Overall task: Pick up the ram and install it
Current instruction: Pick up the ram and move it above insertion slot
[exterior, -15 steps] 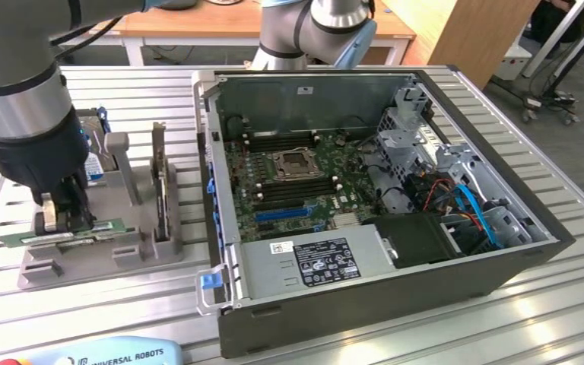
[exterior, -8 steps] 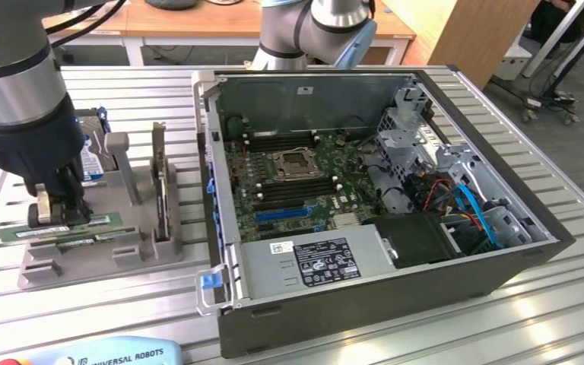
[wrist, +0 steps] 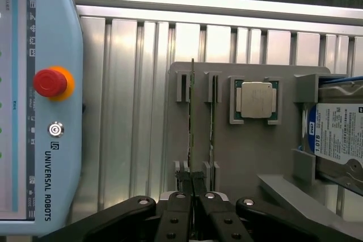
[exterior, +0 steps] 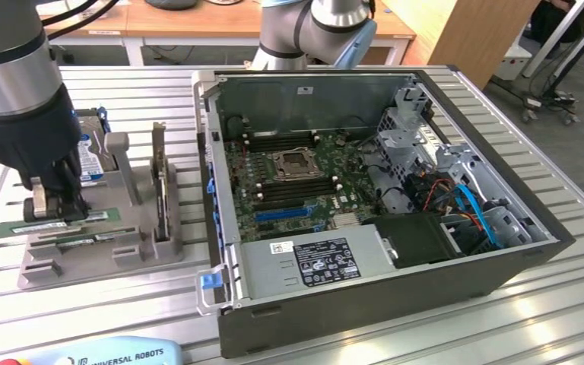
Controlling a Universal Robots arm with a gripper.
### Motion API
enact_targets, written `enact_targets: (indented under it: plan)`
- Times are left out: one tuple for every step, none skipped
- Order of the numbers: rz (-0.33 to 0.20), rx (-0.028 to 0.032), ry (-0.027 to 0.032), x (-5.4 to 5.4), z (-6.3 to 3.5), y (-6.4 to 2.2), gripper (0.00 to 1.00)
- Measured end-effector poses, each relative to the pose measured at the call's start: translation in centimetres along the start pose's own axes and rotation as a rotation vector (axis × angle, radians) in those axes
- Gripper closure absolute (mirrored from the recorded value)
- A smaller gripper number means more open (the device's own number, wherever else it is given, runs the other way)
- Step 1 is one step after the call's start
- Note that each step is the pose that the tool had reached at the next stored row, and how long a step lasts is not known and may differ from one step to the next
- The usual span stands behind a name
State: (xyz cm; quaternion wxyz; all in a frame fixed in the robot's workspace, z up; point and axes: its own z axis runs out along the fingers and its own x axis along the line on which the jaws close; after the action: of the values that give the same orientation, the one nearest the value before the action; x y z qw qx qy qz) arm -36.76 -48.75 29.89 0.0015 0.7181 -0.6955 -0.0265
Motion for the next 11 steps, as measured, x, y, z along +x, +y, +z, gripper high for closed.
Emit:
enact_targets:
  plan:
    - [0.000,0.0000,0.0000,0.00,-0.10,0.00,0.88]
    - [0.000,0.0000,0.0000,-0.01,-0.19,0.01,0.88]
    - [0.000,-0.0001,0.0000,-0.01,-0.29,0.01,0.88]
    - [0.000,0.0000,0.0000,-0.02,-0.39,0.01,0.88]
    - [0.000,0.0000,0.0000,-0.02,-0.49,0.02,0.88]
    - [0.000,-0.0001,0.0000,-0.02,-0.57,0.02,0.88]
    - [0.000,0.0000,0.0000,-0.02,-0.66,0.03,0.88]
    - [0.000,0.0000,0.0000,-0.03,-0.74,0.03,0.88]
    - [0.000,0.0000,0.0000,-0.03,-0.82,0.03,0.88]
    - [0.000,0.0000,0.0001,-0.03,-0.90,0.03,0.88]
    - [0.000,0.0000,0.0000,-0.04,-0.97,0.04,0.88]
